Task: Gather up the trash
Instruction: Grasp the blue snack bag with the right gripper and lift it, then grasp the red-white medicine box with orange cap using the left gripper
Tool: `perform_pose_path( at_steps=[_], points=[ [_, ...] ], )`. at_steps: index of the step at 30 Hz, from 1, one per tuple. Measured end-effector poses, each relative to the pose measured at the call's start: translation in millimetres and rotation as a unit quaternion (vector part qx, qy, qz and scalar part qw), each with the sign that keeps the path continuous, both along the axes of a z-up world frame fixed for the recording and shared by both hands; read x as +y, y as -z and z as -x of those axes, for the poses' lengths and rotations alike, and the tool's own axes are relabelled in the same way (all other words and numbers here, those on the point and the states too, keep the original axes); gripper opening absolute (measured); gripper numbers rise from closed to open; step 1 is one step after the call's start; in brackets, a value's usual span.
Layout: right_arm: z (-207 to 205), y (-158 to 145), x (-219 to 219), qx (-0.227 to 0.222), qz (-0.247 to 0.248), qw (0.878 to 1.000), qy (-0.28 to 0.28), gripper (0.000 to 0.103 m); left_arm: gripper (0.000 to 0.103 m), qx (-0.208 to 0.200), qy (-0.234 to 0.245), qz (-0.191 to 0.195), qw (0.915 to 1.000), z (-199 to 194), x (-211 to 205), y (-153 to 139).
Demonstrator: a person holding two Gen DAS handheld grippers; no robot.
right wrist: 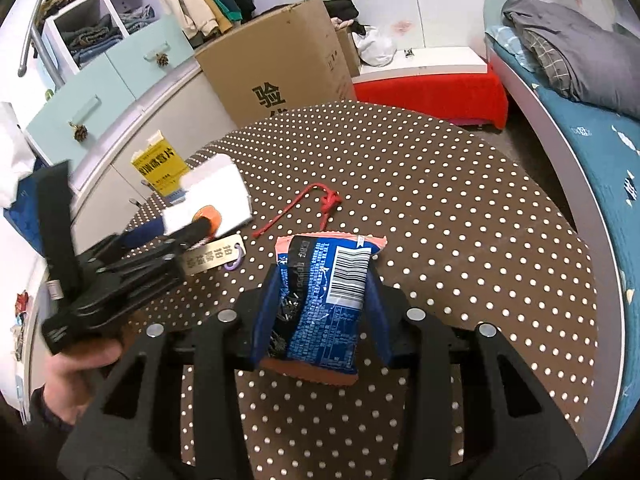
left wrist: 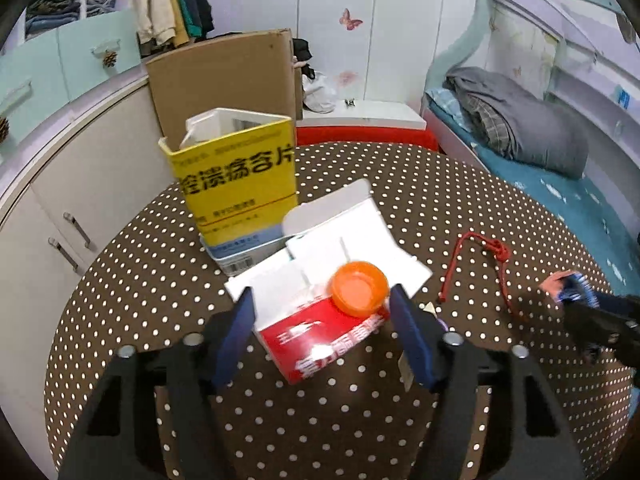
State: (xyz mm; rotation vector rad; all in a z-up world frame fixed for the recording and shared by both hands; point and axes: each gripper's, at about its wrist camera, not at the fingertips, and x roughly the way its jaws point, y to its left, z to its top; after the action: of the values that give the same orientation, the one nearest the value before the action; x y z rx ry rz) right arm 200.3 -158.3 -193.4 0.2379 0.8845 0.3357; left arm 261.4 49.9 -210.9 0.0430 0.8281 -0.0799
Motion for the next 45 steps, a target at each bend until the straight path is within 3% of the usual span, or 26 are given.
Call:
perform_pose_path(
  at_steps=[3,5,14,20,23,27,29,31,34,35,36,38,43,45],
  points=[
    [3,-6,-3,-0.008,-0.003,1.0,-0.002,0.041,0.047,0.003,0.008,-0.017,0.9998,-2,-4,1],
    [6,-8,-5,-0.011,-0.005,1.0,-0.003,0.041,0.045,0.006,0.011,-0.01,0.9999,-1,-4,-1],
    [12,-13,-12,-0.017,-0.01,1.0,-0.005,0.041,0.062,-0.027,0.009,0.002,0.9996,24,-4,-19],
    [12,-12,-18,-0.019,-0.013,1.0,-0.001,0.041,0.061,-0.014,0.027,-0.022,0.9993,5,-24,-6],
    [12,-12,-20,-0.018,-0.012,1.0,0.0,0.041,0.051,0.002,0.039,-0.035,0.9986,-3,-31,5],
    [12,-11,-22,-0.017,-0.014,1.0,-0.002,0.041,0.024,0.003,0.047,-0.024,0.9986,-6,-32,2],
    [12,-12,-23,-0.017,-0.016,1.0,-0.002,0.041,0.016,0.009,0.047,-0.007,0.9988,-7,-27,0],
    [13,-12,-25,-0.018,-0.017,1.0,-0.003,0.041,0.015,0.009,0.048,-0.001,0.9988,-7,-24,-1],
    [15,-14,-28,-0.02,-0.017,1.0,0.0,0.041,0.019,0.005,0.046,0.0,0.9989,0,-20,-4],
    [16,-14,-29,-0.021,-0.017,1.0,0.0,0.041,0.03,0.004,0.046,0.001,0.9989,3,-19,-5],
    [16,-14,-29,-0.02,-0.019,1.0,0.001,0.041,0.047,-0.001,0.045,0.0,0.999,7,-19,-8],
    [16,-14,-33,-0.02,-0.019,1.0,0.002,0.042,0.061,-0.016,0.042,-0.005,0.999,14,-20,-13],
    [15,-14,-38,-0.021,-0.02,1.0,0.002,0.042,0.061,-0.039,0.049,0.008,0.998,24,-26,-26],
    [14,-14,-38,-0.021,-0.02,1.0,0.002,0.042,0.061,-0.038,0.062,-0.005,0.9973,21,-32,-23]
  ],
)
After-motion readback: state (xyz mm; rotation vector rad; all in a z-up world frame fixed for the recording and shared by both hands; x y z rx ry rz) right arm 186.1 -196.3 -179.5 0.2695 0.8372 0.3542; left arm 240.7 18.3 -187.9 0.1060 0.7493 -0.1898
